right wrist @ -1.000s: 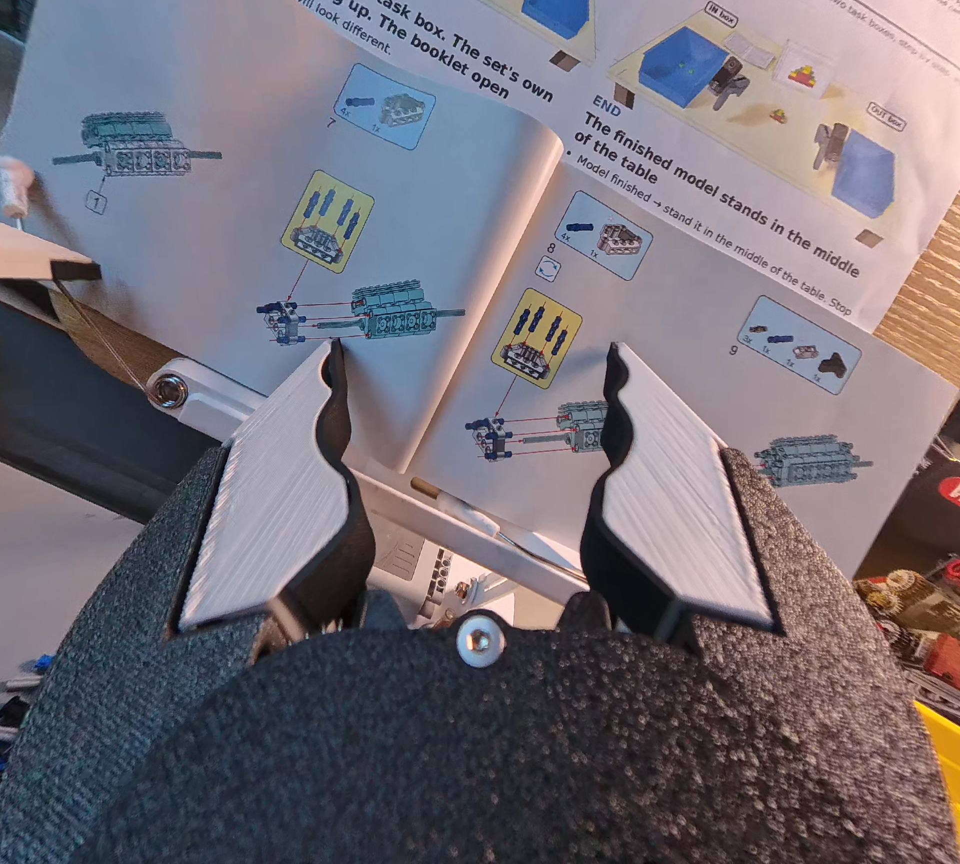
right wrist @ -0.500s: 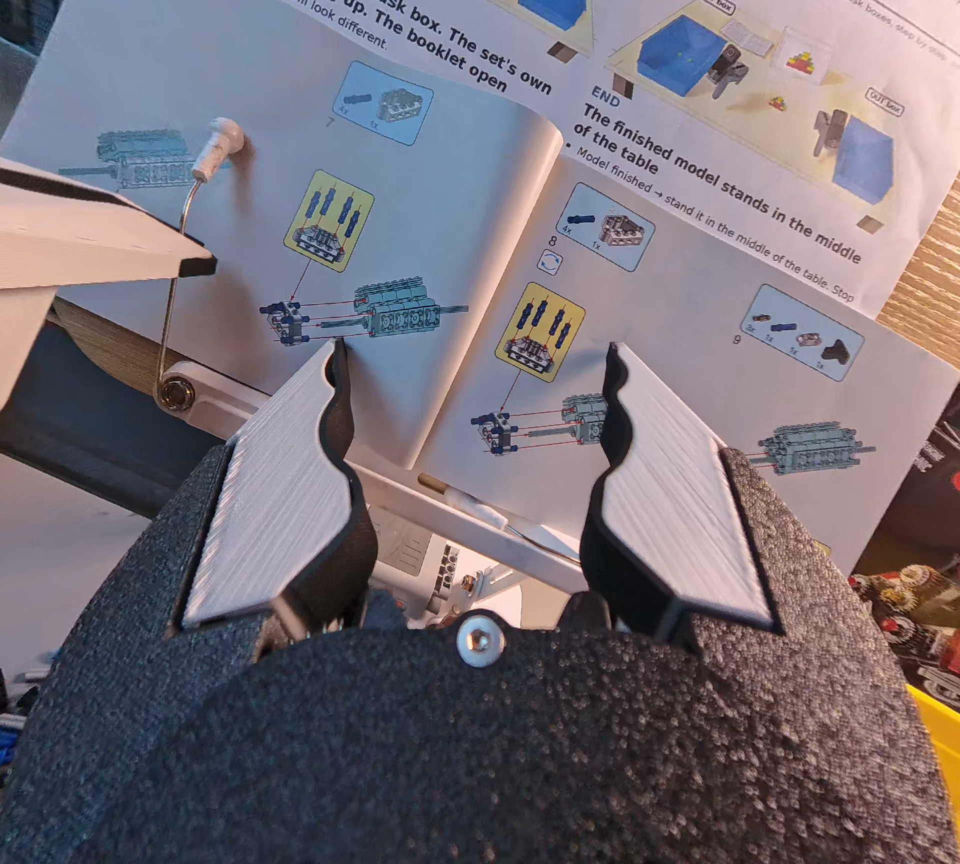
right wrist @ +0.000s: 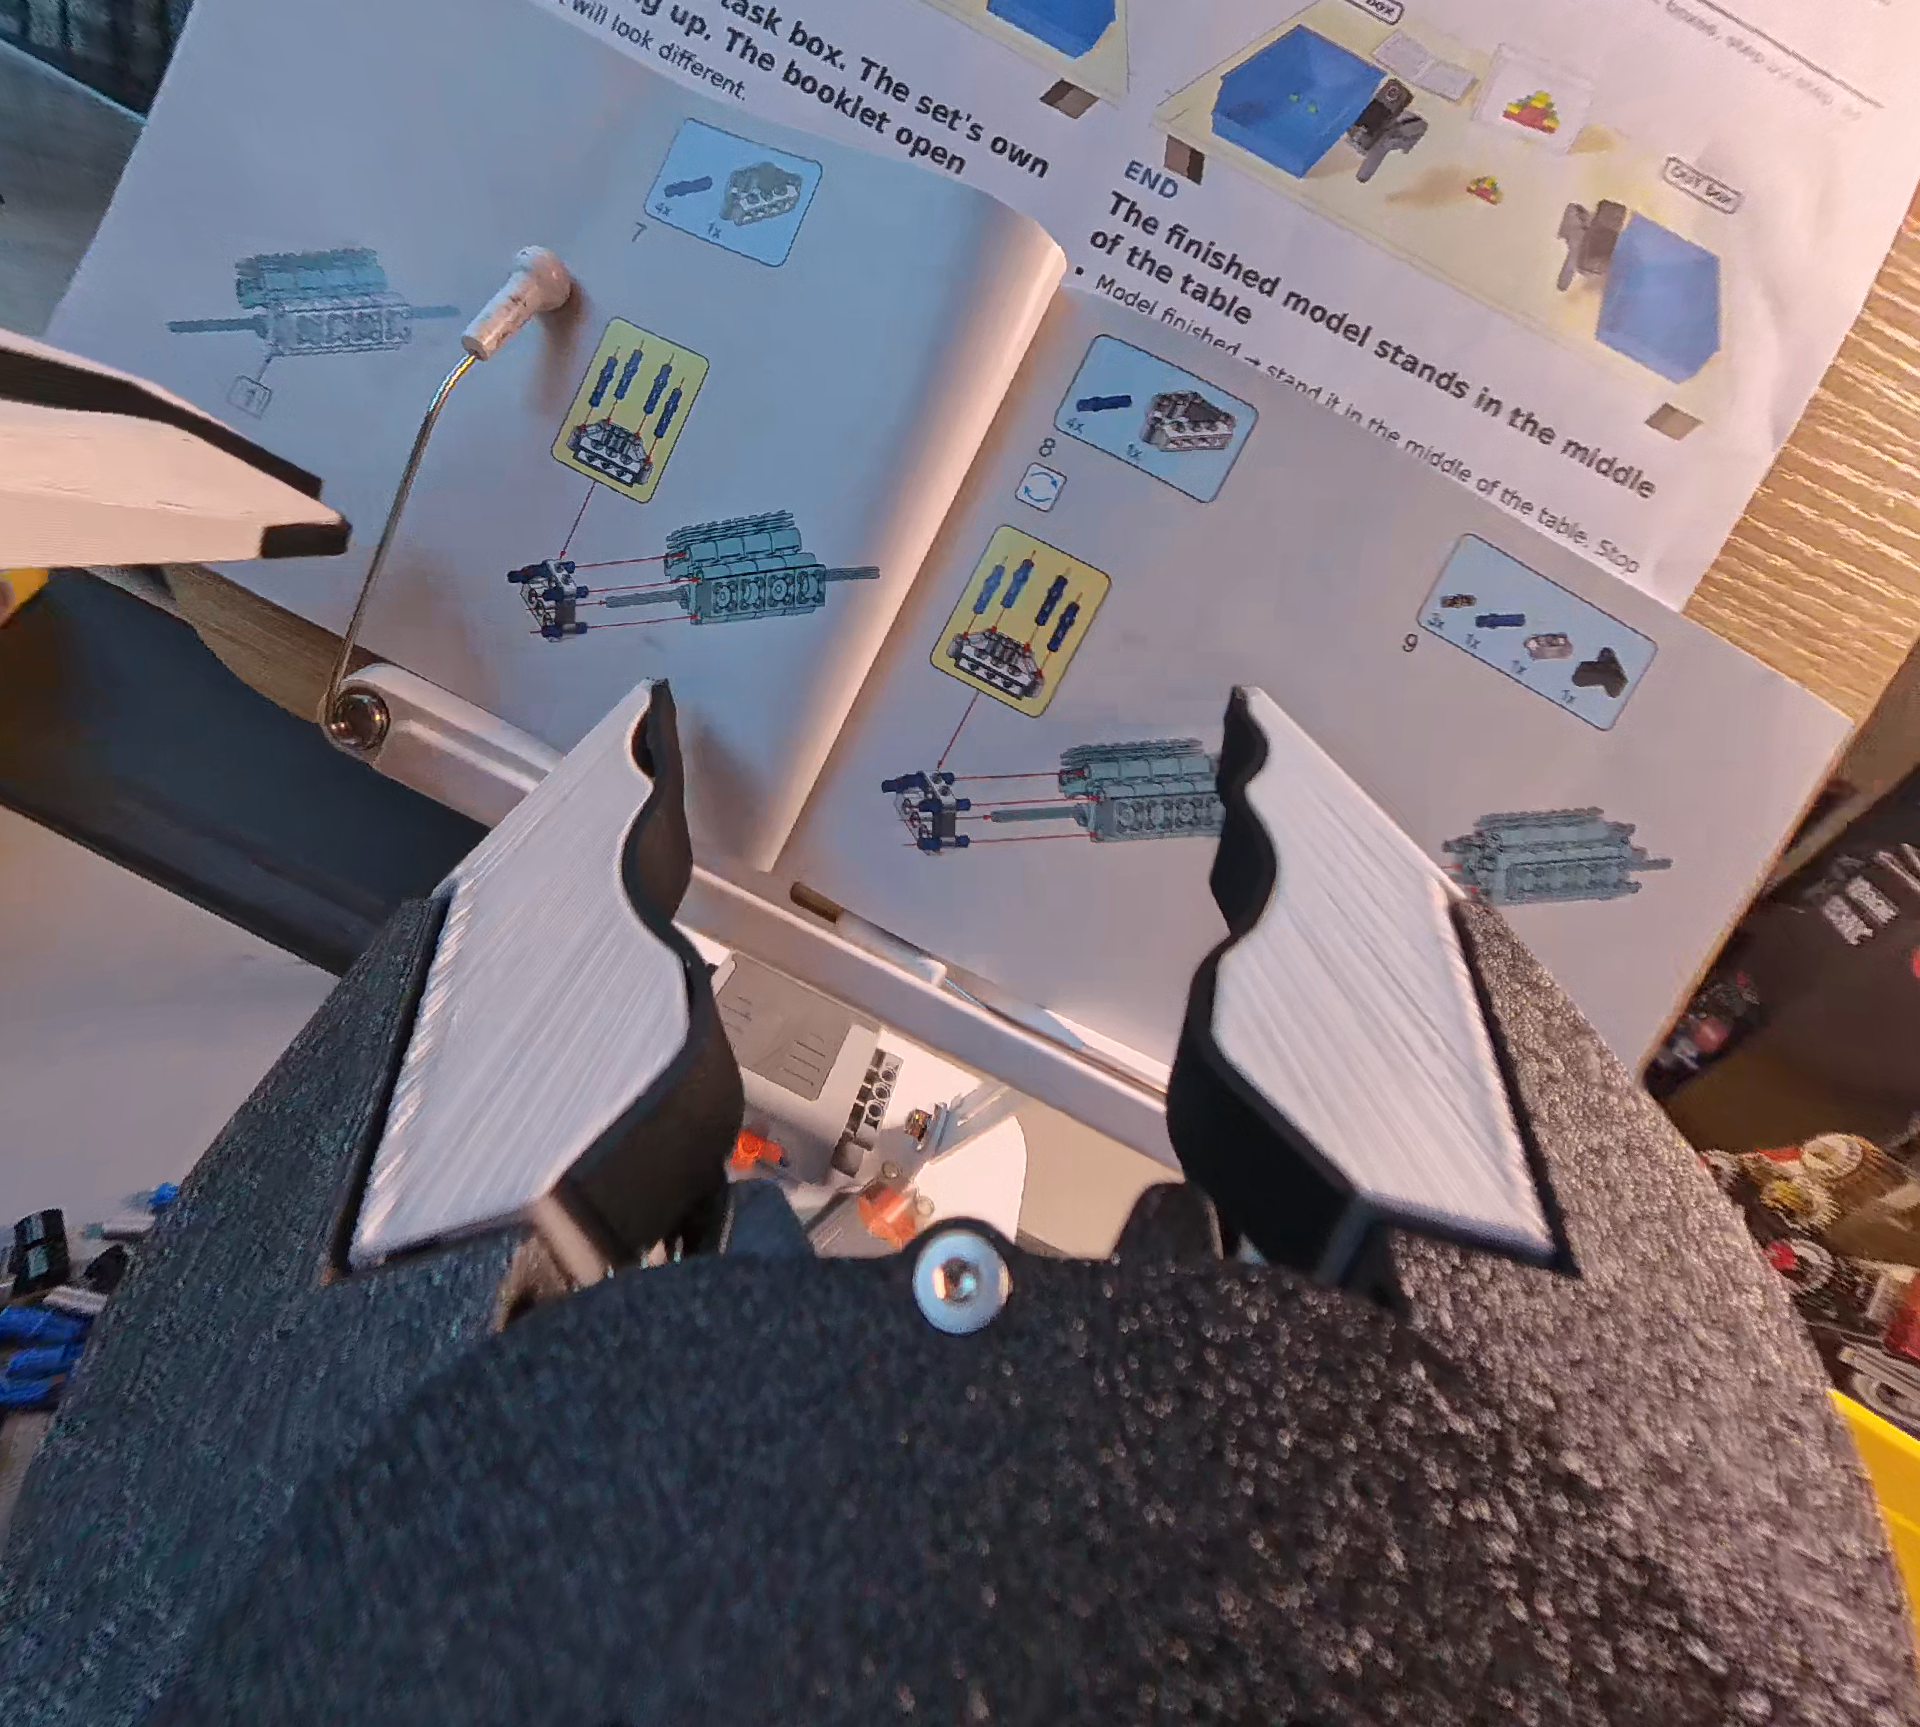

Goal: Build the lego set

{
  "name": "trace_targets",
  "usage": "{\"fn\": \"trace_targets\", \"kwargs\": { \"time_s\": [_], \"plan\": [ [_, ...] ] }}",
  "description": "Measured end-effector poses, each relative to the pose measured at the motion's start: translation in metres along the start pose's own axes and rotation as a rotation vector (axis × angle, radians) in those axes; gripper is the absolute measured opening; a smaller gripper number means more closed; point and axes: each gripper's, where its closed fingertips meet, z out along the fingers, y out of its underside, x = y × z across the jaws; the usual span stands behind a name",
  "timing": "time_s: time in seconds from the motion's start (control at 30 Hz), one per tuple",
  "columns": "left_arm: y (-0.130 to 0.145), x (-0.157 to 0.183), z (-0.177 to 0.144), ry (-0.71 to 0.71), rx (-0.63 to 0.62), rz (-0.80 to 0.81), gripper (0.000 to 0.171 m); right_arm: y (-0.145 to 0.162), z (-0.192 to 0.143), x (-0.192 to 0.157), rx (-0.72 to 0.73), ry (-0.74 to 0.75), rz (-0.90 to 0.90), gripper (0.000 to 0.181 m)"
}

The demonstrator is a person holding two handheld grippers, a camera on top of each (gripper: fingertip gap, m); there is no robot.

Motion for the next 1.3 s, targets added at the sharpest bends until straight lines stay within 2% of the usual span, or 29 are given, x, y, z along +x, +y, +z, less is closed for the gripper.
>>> {"fn": "trace_targets", "kwargs": {
  "time_s": [0.13,0.27,0.43,0.57,0.67,0.77,1.3],
  "plan": [
    [0.001,-0.006,-0.011,-0.01,0.011,-0.003,0.007,-0.01,-0.034,0.014,0.057,-0.052,0.053,0.1],
    [-0.023,-0.001,-0.021,0.014,0.101,0.007,0.007,-0.012,-0.091,0.016,0.095,-0.178,0.115,0.095],
    [-0.058,0.01,-0.011,0.036,0.181,0.022,0.0,0.015,-0.165,-0.003,0.065,-0.333,0.15,0.084],
    [-0.075,0.01,0.011,-0.01,0.168,0.075,0.0,0.046,-0.198,-0.004,0.041,-0.328,0.17,0.078],
    [-0.076,0.003,0.028,-0.063,0.134,0.104,0.0,0.058,-0.206,0.005,0.054,-0.303,0.23,0.076],
    [-0.073,-0.001,0.037,-0.083,0.113,0.108,0.0,0.06,-0.207,0.011,0.066,-0.308,0.216,0.076],
    [-0.073,-0.002,0.042,-0.096,0.131,0.108,0.0,0.076,-0.209,-0.002,0.057,-0.357,0.206,0.072]
  ]
}}
